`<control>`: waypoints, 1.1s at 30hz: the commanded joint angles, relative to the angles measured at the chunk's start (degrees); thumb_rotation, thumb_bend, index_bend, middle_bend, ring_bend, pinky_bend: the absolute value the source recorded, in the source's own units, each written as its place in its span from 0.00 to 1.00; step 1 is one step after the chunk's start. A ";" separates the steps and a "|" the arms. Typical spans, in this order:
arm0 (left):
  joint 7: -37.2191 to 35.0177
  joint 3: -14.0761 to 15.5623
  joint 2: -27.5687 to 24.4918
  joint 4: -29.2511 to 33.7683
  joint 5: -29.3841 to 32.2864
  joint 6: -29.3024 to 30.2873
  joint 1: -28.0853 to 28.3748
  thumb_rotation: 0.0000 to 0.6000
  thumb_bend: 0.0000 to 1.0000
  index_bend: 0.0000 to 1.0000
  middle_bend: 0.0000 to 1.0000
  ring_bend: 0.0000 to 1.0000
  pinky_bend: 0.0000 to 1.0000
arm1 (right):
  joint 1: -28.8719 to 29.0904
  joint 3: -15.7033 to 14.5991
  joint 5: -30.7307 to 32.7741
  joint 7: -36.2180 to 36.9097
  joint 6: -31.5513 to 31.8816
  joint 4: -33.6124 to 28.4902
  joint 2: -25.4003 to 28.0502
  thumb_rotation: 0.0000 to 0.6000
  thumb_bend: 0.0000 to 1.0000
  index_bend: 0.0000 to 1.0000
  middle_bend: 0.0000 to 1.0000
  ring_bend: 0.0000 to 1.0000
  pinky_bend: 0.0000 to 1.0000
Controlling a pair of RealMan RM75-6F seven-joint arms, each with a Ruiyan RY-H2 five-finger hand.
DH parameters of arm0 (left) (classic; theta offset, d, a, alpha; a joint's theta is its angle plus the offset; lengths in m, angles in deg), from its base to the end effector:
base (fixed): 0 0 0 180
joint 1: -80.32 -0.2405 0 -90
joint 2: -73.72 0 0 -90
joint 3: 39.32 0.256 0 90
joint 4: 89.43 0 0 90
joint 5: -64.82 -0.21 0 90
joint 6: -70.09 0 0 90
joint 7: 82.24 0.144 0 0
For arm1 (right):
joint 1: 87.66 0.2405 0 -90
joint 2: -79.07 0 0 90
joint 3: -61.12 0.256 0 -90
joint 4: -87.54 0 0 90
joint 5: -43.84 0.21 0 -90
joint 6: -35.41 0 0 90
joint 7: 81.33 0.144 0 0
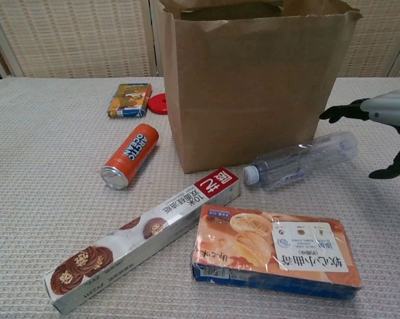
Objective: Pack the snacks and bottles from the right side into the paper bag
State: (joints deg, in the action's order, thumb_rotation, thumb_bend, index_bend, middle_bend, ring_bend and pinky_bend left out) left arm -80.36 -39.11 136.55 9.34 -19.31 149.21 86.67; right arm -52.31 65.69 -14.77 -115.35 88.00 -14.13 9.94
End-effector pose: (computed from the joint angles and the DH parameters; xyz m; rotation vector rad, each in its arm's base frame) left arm -0.2992 0.1740 0.1365 -1.4530 -1.0623 -0.8516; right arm -0.2090 -0.2972 0.0557 1.9370 -0.8589 0.5426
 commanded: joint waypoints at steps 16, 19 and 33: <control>-1.42 0.15 -0.67 0.22 0.35 -0.49 -0.02 1.00 0.34 0.00 0.00 0.00 0.02 | 10.61 -1.47 18.31 -16.16 0.89 6.23 -12.92 1.00 0.11 0.00 0.08 0.03 0.16; -1.83 0.19 -0.82 0.15 0.16 -0.59 0.06 1.00 0.34 0.00 0.00 0.00 0.02 | 11.54 -2.21 20.02 -17.44 1.41 6.84 -14.17 1.00 0.11 0.00 0.08 0.05 0.17; -2.14 0.45 -1.05 0.30 -0.25 -0.81 0.16 1.00 0.34 0.00 0.00 0.00 0.02 | 12.39 -5.34 19.04 -18.96 5.61 8.02 -17.26 1.00 0.14 0.23 0.32 0.33 0.46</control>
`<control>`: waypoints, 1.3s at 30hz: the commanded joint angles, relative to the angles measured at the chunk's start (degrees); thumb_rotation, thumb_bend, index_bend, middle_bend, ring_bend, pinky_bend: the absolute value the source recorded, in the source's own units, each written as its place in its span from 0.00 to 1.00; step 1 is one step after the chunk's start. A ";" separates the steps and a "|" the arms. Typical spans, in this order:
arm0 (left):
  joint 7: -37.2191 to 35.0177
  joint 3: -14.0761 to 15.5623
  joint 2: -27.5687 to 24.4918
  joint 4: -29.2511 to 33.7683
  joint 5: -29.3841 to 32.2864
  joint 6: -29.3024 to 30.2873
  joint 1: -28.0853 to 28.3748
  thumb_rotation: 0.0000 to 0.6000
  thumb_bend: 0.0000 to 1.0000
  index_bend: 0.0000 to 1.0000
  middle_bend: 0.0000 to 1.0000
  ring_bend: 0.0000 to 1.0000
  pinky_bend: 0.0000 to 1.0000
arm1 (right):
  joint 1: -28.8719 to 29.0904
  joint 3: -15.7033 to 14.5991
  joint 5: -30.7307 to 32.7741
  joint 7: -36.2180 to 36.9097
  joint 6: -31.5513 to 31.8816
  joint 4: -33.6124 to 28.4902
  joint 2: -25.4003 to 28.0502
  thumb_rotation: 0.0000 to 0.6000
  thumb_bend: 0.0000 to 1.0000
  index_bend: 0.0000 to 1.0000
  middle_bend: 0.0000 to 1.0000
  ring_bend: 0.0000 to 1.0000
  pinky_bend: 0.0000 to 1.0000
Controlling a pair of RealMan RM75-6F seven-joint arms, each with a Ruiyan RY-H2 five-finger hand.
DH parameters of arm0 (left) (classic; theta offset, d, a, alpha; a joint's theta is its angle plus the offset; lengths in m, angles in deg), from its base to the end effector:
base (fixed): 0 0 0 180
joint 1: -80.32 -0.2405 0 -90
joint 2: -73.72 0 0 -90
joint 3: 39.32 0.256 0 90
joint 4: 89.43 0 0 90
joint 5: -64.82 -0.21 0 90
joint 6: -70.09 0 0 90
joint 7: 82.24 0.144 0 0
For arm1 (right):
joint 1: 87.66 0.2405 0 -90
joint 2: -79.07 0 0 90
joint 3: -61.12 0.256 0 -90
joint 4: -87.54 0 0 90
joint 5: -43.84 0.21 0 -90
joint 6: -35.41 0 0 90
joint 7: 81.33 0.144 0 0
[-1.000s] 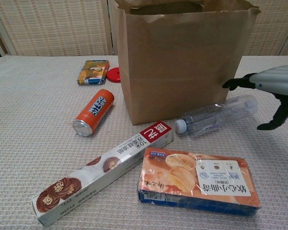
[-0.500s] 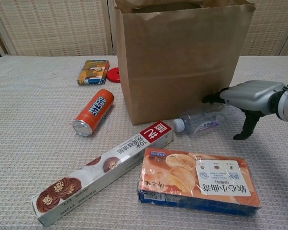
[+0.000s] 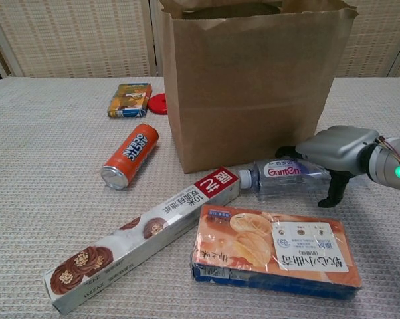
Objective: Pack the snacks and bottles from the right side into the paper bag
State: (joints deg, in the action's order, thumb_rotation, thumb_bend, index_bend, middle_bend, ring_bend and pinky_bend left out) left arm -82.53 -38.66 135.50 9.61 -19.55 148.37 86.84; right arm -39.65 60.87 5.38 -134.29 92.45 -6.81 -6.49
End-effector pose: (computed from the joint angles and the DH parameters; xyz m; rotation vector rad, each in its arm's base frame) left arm -0.3003 0.1728 0.1387 -1.4571 -1.0948 -0.8567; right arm -0.1795 -0.3098 -0.0282 2.0328 -0.7490 0.3340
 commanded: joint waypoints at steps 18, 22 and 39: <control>0.83 -0.07 0.10 0.39 0.57 -0.11 -0.01 1.00 0.34 0.00 0.00 0.00 0.02 | -5.91 2.57 -20.01 15.97 9.35 -14.91 10.97 1.00 0.33 0.66 0.65 0.70 0.76; 1.50 -0.12 0.29 0.51 0.76 0.03 -0.07 1.00 0.34 0.00 0.00 0.00 0.02 | -7.03 7.28 -26.23 21.07 14.02 -21.35 16.50 1.00 0.33 0.66 0.65 0.70 0.76; 1.33 -0.23 0.46 0.55 0.81 0.38 -0.22 1.00 0.34 0.00 0.00 0.00 0.02 | -1.81 25.57 -25.47 22.33 23.70 -17.83 15.49 1.00 0.33 0.64 0.65 0.69 0.76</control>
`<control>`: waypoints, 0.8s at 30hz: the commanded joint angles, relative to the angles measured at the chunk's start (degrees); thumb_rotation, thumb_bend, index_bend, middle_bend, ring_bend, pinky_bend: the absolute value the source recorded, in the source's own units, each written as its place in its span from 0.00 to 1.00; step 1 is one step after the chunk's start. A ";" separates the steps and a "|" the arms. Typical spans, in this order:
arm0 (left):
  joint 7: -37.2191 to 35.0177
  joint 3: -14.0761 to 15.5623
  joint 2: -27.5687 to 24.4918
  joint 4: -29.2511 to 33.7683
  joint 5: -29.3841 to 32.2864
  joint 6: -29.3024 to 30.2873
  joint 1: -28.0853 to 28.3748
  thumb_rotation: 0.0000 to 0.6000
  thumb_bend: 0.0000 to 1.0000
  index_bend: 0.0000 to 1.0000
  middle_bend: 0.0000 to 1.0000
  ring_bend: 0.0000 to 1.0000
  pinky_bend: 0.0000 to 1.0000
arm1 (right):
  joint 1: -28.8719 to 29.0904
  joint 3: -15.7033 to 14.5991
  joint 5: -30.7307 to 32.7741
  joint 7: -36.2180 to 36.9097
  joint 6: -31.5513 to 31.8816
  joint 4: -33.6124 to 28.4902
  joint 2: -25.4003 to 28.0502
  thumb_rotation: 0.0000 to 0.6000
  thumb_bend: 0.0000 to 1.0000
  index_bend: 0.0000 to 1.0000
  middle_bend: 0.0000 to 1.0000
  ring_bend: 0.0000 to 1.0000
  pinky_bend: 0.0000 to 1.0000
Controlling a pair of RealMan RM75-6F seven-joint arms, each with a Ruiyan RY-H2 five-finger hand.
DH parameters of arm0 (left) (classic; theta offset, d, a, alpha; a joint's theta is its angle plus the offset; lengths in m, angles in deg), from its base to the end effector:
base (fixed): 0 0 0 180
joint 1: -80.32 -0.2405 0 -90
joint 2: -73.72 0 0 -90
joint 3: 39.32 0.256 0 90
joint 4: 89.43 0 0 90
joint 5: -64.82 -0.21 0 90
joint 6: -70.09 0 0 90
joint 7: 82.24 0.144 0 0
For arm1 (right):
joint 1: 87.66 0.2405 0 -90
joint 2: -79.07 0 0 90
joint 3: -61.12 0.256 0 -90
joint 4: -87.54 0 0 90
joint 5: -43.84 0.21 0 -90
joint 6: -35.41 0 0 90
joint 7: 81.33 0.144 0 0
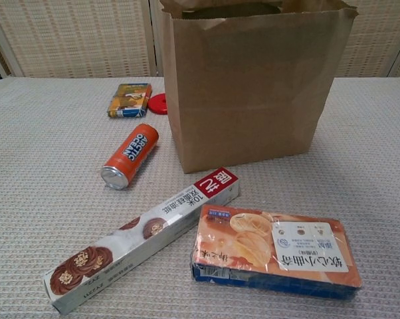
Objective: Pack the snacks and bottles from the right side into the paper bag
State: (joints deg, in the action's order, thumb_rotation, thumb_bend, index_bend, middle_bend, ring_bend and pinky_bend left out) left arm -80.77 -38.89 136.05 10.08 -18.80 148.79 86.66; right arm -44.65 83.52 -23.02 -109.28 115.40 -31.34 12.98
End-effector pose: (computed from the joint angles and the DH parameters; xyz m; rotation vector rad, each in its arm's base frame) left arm -0.2991 0.1726 0.1370 -1.4472 -1.0838 -0.8475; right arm -0.0342 -0.3180 0.1668 1.5047 -0.5880 1.4444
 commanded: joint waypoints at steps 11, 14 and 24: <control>-3.25 0.21 -1.04 0.10 -0.21 -1.15 0.36 1.00 0.34 0.00 0.00 0.00 0.02 | 10.58 3.05 5.13 -4.41 -1.96 27.47 -18.00 1.00 0.33 0.64 0.65 0.69 0.75; -3.65 0.21 -1.12 0.03 -0.30 -1.25 0.43 1.00 0.34 0.00 0.00 0.00 0.02 | 11.62 2.29 4.86 -3.51 -3.40 30.42 -20.43 1.00 0.33 0.62 0.65 0.67 0.75; -4.21 0.26 -1.42 0.15 0.01 -1.64 0.51 1.00 0.34 0.00 0.00 0.00 0.02 | 11.74 0.75 11.42 -7.07 -9.20 26.41 -20.57 1.00 0.17 0.00 0.23 0.14 0.30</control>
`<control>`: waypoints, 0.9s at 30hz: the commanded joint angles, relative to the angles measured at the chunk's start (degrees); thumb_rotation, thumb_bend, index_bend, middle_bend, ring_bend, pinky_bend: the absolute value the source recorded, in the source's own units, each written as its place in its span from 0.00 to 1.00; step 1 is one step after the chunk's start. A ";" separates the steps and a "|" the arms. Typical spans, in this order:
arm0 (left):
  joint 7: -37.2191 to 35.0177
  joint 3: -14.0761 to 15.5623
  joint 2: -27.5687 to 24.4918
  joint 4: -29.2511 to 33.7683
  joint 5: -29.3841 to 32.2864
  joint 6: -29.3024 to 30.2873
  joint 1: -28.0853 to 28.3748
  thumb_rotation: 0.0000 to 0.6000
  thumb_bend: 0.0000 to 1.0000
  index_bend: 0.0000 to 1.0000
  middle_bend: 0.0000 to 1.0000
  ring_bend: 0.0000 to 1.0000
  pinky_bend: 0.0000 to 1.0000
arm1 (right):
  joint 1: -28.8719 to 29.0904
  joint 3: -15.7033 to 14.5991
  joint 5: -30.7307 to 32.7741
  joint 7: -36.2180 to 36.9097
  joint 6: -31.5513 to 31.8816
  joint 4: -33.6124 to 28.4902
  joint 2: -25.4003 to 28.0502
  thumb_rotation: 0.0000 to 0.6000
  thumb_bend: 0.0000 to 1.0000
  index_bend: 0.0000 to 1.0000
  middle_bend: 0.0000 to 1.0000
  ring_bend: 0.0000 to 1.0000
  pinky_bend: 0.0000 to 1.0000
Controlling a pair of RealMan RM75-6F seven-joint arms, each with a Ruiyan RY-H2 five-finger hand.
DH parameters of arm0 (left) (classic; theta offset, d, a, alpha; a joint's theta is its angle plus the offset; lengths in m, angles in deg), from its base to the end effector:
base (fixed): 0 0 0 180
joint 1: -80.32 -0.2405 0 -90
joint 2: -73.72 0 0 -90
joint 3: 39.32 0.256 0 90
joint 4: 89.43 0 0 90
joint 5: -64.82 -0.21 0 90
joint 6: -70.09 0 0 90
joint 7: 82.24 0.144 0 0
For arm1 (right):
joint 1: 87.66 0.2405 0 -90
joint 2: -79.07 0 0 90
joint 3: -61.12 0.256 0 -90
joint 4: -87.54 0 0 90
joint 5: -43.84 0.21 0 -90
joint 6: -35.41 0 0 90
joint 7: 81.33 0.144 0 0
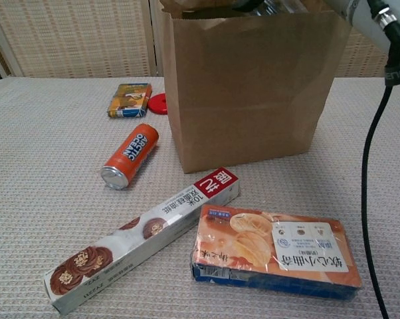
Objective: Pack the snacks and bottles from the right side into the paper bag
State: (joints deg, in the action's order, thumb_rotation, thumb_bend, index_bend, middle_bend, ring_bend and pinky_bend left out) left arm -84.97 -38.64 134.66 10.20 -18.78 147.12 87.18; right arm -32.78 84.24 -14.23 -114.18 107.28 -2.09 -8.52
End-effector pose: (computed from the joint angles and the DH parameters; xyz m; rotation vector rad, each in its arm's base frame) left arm -0.3013 0.1738 0.1401 -1.4427 -1.1446 -0.8661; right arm -0.0252 -0.3951 0.0662 1.5468 -0.5956 1.2531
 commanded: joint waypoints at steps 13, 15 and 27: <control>0.77 -0.07 0.09 0.26 0.44 0.47 -0.30 1.00 0.34 0.00 0.00 0.00 0.02 | -6.87 0.68 0.85 0.62 4.22 -18.30 10.68 1.00 0.14 0.00 0.18 0.11 0.26; 1.05 -0.05 0.16 0.27 0.54 0.52 -0.37 1.00 0.34 0.00 0.00 0.00 0.02 | -9.13 -0.01 -1.07 2.86 5.04 -21.27 13.31 1.00 0.14 0.00 0.18 0.11 0.26; 3.87 -0.40 0.89 0.86 1.92 0.76 -0.58 1.00 0.34 0.00 0.00 0.00 0.02 | -25.65 -5.12 -10.47 26.34 2.75 -38.90 36.30 1.00 0.14 0.00 0.18 0.12 0.26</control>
State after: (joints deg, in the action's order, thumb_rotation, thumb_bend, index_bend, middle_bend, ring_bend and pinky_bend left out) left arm -81.18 -39.01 135.49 11.00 -16.93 147.88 86.62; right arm -54.03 81.41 -21.25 -93.60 111.92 -36.90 22.07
